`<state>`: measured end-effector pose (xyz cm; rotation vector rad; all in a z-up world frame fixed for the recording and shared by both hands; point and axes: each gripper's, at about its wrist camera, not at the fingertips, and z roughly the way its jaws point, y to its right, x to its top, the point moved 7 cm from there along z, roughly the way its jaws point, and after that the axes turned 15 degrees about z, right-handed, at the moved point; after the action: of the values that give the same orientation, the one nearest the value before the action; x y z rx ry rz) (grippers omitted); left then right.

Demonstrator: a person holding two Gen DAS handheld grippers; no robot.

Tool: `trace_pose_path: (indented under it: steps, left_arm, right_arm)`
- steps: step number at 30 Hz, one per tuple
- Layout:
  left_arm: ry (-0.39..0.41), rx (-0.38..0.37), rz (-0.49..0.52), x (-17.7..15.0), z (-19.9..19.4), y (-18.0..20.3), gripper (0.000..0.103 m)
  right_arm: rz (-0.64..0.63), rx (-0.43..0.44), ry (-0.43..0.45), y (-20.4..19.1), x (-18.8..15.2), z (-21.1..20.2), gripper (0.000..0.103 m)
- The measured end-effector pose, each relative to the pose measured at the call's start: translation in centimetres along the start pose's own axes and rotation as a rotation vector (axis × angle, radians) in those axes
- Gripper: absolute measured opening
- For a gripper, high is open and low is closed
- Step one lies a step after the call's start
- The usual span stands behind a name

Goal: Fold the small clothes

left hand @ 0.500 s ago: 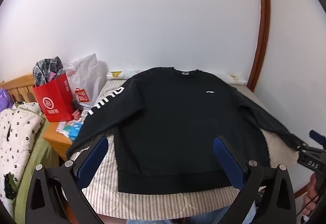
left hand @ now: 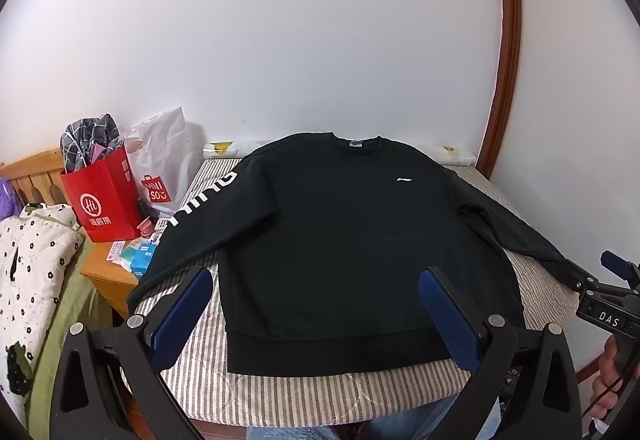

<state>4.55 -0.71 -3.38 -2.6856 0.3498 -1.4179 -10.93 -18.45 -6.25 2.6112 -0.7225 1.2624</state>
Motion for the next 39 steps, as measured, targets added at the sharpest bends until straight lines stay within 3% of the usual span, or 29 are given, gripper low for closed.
trace_pose_path:
  steps: [39]
  left_arm:
    - [-0.013,0.0,-0.004,-0.9,0.6,-0.1,0.103]
  right_arm:
    - [-0.013,0.008,0.004,0.9,0.6,0.2,0.103]
